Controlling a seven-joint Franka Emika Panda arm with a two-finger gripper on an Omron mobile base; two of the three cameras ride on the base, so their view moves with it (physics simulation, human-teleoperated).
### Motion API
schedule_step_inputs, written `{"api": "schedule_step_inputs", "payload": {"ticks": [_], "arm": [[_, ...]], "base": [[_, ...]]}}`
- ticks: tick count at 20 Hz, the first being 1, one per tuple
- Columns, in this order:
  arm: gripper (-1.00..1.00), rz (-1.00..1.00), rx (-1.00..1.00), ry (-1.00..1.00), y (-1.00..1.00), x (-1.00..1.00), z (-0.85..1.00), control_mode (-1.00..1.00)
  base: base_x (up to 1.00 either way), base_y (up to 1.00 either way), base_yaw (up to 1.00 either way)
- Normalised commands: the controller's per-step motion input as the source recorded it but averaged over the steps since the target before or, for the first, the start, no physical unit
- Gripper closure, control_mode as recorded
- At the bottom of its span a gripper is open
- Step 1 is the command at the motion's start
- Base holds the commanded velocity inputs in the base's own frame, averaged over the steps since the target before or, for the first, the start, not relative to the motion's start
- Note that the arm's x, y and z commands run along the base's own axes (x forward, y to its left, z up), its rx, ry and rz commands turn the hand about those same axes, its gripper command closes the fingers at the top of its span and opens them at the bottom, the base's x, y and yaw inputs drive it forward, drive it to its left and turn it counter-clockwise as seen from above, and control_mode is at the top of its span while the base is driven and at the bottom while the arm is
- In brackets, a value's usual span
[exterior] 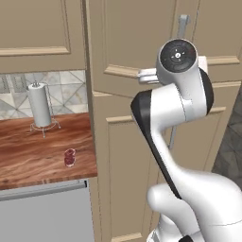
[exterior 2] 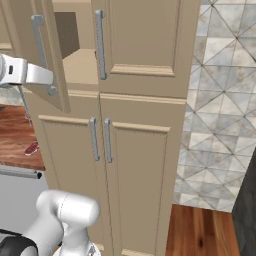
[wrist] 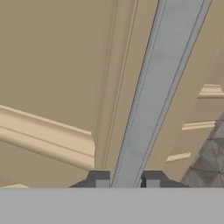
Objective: Retrieve the tupperware from the cabinet, then place the raw meat into the tupperware to avoid contamination.
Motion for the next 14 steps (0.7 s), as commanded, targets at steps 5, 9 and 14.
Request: {"api": "schedule_step_inputs", "payload": {"ticks": [5, 9, 14], "arm": [[-1.00, -0.10, 0.00, 0.01, 0.30, -0.13, -0.10, -1.00], [-1.00, -0.07, 0.00, 0.00, 0.04, -0.04, 0.00, -1.00], [-1.00, -0.04, 0.00, 0.00, 0.00, -0.05, 0.00, -1.00]], "base": [[0.00, 0.00, 0.00], [0.00, 0.00, 0.00], [0.00, 0.00, 0.00]]}}
